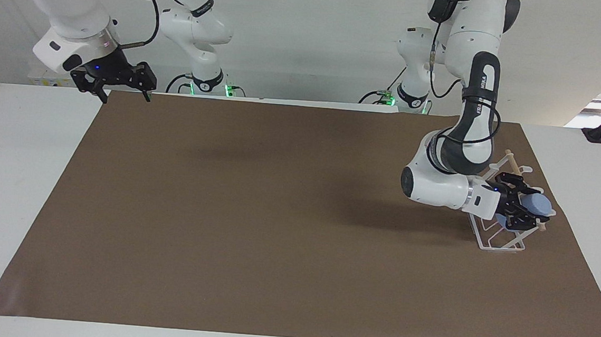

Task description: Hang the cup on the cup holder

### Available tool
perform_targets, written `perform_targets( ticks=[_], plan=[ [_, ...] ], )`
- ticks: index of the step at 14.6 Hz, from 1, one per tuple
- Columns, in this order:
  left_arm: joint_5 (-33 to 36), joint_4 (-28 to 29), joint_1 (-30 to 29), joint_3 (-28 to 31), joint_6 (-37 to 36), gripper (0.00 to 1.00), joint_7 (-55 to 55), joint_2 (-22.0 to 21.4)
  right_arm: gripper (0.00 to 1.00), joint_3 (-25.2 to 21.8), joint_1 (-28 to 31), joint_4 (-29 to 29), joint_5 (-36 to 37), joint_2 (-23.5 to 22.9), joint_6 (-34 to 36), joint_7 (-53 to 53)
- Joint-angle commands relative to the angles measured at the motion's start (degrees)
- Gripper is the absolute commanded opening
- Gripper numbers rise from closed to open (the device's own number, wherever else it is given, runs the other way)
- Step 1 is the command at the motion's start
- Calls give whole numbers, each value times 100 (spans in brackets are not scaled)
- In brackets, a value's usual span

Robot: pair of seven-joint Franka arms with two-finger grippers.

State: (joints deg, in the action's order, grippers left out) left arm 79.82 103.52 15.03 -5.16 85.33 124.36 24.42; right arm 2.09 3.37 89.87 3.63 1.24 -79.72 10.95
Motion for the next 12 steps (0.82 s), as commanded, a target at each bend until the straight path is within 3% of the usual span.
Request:
perform_targets(
  ticks=[1,2,3,6,8,10,12],
  plan=[
    [-28,195,9,-11,-69,36,386,79,100,-25,23,5,41,43,79,-14],
    [-28,186,9,-11,-52,60,405,132,100,-33,23,5,41,51,79,-14],
    [-28,168,26,-20,-17,99,396,133,100,-33,41,5,41,51,79,-6],
    [-193,-286,53,-29,27,100,317,124,100,-42,67,13,41,60,106,-14],
    [-922,-622,61,-20,45,100,125,37,100,-42,155,22,32,78,106,-14],
    [-1247,-571,-78,-38,263,100,-645,-208,100,-42,173,22,-20,78,106,3],
    [-2324,-553,-333,-20,729,100,-2048,-603,100,-33,120,22,-38,78,106,12]
  ],
)
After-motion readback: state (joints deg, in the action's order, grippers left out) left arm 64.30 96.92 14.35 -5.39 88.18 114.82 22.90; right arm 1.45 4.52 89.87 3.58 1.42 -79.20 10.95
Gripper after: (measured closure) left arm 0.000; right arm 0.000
